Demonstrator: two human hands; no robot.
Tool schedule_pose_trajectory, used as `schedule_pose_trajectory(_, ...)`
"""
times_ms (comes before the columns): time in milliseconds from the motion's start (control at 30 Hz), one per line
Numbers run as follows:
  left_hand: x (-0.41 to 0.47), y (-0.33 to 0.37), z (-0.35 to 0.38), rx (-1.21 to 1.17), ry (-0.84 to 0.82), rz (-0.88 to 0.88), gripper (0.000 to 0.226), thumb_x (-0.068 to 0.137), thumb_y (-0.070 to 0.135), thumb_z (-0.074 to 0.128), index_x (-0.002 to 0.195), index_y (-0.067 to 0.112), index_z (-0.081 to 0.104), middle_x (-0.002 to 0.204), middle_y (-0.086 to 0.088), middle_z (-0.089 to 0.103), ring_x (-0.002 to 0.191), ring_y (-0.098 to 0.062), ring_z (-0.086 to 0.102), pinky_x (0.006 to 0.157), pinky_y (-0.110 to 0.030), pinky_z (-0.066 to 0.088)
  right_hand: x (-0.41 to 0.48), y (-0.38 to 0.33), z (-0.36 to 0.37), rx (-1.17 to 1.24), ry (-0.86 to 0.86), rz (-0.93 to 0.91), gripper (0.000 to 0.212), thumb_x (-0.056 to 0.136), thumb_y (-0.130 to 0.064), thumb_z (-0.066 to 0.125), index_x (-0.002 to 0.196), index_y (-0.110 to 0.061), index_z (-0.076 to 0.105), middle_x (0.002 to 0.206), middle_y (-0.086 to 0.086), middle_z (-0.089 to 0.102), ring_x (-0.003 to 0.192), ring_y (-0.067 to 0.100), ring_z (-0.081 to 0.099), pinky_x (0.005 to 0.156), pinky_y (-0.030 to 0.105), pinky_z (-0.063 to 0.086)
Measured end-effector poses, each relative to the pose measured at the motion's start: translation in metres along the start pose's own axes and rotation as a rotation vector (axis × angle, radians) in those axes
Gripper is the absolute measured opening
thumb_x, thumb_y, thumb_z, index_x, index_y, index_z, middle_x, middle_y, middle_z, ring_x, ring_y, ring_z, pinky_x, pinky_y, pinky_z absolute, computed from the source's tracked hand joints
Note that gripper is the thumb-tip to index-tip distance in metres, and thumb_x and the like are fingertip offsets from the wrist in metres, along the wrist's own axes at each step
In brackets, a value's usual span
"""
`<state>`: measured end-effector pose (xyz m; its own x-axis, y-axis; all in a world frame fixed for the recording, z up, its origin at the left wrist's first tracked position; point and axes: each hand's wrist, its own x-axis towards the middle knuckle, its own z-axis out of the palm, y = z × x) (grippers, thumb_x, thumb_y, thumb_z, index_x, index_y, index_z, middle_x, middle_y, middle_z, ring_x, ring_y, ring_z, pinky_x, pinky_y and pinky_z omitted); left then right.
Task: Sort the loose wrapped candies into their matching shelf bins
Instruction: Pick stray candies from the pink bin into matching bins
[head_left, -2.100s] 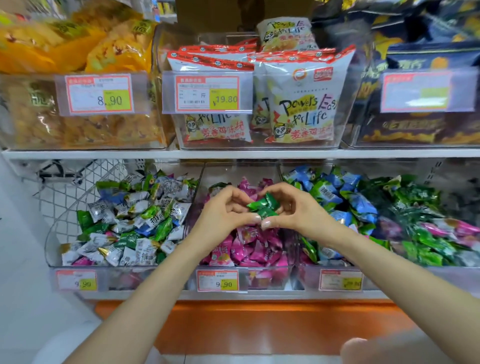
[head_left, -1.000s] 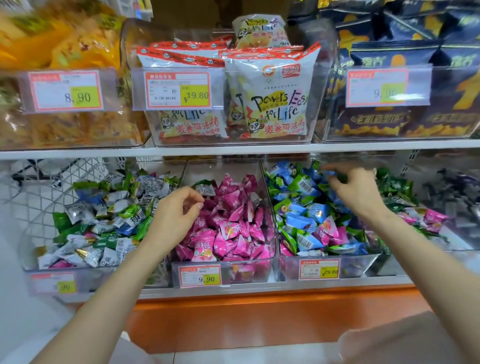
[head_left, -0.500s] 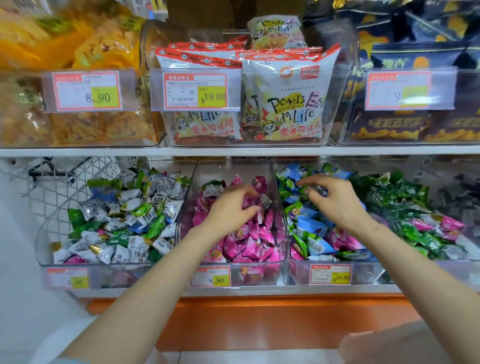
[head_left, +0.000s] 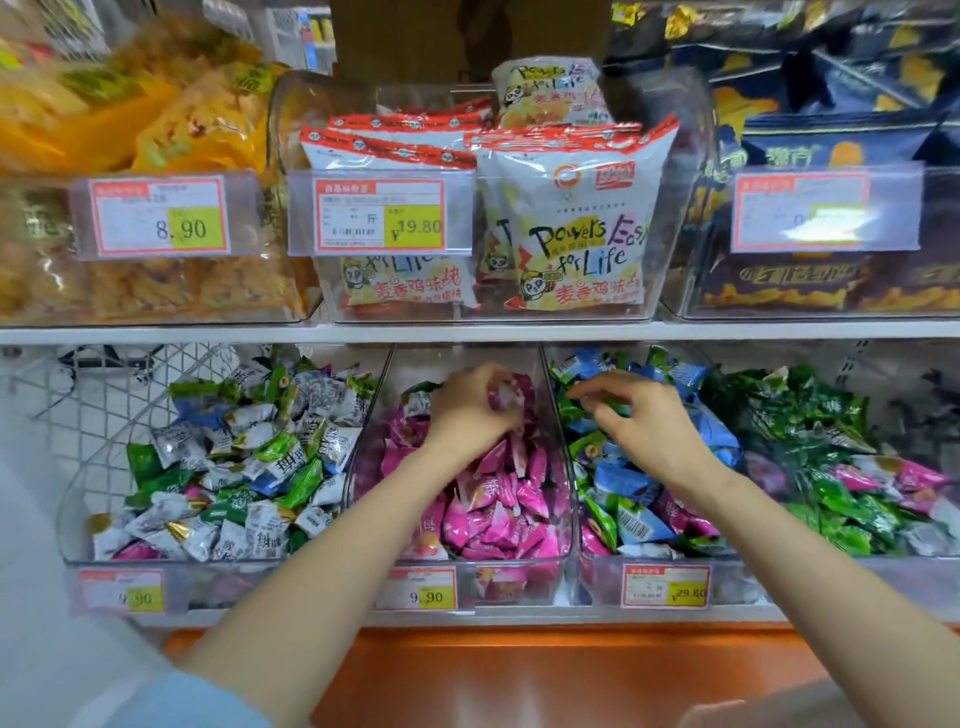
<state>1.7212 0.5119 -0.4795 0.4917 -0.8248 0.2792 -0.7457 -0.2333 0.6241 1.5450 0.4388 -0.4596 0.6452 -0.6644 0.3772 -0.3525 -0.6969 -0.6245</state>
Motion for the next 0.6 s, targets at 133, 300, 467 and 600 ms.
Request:
schedule_pose_trajectory(133, -0.026, -0.011, -0.048, -0.281, 0.088, 0.024, 0.03, 0.085, 0.009, 0.063, 0.113, 0.018, 0.058, 0.091, 0.007, 0.058, 0.082, -0.005, 0.057, 0.067, -0.008, 0.044, 0.003, 0.001, 0.004, -0.021, -0.04, 0.006, 0.023, 0.092, -0.009, 0.054, 0.105, -0.019, 0.069, 0.109, -0.002, 0.064, 0.098, 0.009, 0.057, 0.085, 0.018, 0.043)
schedule_pose_trajectory(300, -0.049, -0.042, -0.083, -0.277, 0.128, -0.036, 0.016, 0.081, 0.023, 0.07, 0.083, 0.03, 0.055, 0.087, 0.004, 0.061, 0.085, -0.024, 0.063, 0.08, -0.042, 0.054, 0.001, -0.004, 0.019, -0.087, -0.109, -0.044, 0.021, 0.091, -0.01, 0.056, 0.103, -0.018, 0.071, 0.11, -0.003, 0.067, 0.102, 0.013, 0.059, 0.088, 0.02, 0.042)
schedule_pose_trajectory(467, -0.061, -0.054, -0.106, -0.208, 0.24, -0.087, 0.022, 0.078, 0.029, 0.072, 0.082, 0.017, 0.055, 0.074, 0.004, 0.054, 0.071, -0.022, 0.058, 0.061, -0.026, 0.044, 0.02, -0.026, 0.046, -0.182, -0.197, -0.173, 0.021, 0.091, -0.014, 0.057, 0.106, -0.017, 0.07, 0.108, 0.001, 0.068, 0.101, 0.016, 0.061, 0.088, 0.024, 0.044)
schedule_pose_trajectory(600, -0.068, -0.064, -0.11, -0.279, 0.207, -0.104, 0.021, 0.079, 0.014, 0.071, 0.075, 0.021, 0.053, 0.071, -0.001, 0.053, 0.06, -0.017, 0.058, 0.051, -0.013, 0.046, 0.058, -0.048, 0.083, -0.206, -0.323, -0.114, 0.03, 0.094, -0.022, 0.053, 0.123, -0.024, 0.06, 0.12, -0.008, 0.059, 0.108, 0.014, 0.056, 0.091, 0.024, 0.043)
